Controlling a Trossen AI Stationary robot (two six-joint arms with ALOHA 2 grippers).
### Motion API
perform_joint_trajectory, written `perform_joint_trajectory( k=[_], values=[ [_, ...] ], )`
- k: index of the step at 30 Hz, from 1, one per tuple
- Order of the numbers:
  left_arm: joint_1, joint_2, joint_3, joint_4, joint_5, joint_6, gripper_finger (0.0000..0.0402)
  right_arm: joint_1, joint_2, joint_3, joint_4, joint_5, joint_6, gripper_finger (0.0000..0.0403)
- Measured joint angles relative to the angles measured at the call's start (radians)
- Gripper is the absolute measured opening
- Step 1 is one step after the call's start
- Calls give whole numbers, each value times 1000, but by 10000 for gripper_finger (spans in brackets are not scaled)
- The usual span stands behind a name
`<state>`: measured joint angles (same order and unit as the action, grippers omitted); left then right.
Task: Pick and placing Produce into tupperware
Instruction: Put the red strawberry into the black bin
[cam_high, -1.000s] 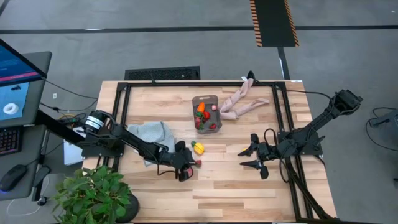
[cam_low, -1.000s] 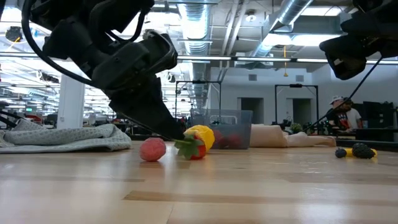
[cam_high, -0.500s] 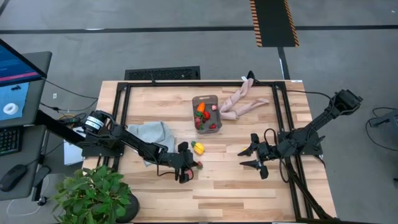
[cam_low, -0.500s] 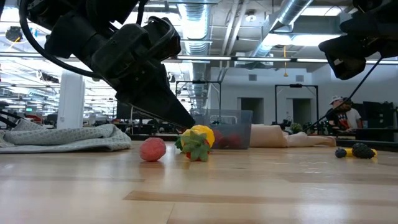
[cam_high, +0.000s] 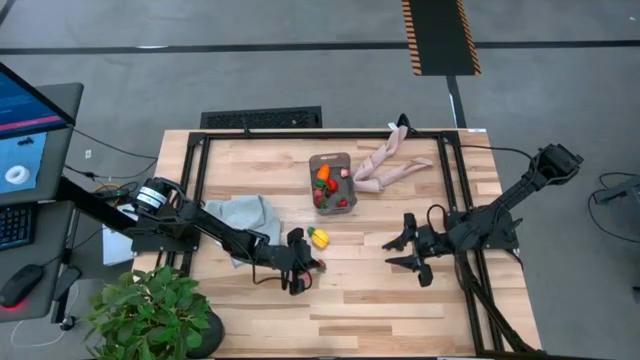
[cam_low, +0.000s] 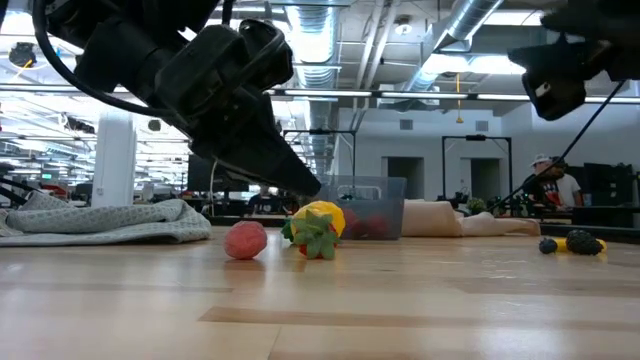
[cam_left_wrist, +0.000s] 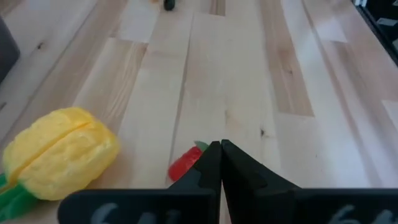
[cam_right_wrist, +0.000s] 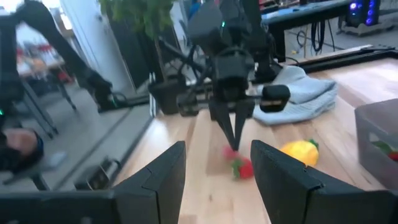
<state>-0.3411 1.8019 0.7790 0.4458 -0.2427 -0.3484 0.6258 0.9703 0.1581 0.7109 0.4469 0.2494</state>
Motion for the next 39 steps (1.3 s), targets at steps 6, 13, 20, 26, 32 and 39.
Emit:
perform_joint_trajectory(
  k=[6,13,20,26,32,39],
  values=[
    [-1,0,0,-7,-8,-108,0,0,0,0,-8,0,58,204],
    [-31,0,0,-3,-100,-162,16,-19,0,0,-92,3,117,197],
    [-73,0,0,-9,-235,-71,43,-41,0,0,-103,3,117,187],
    [-79,0,0,-41,-241,-12,65,-41,0,0,-105,3,117,182],
    [-112,0,0,-40,-241,125,98,-41,0,0,-109,3,117,180],
    [-119,0,0,-63,-220,216,126,-41,0,0,-120,4,117,177]
  ],
)
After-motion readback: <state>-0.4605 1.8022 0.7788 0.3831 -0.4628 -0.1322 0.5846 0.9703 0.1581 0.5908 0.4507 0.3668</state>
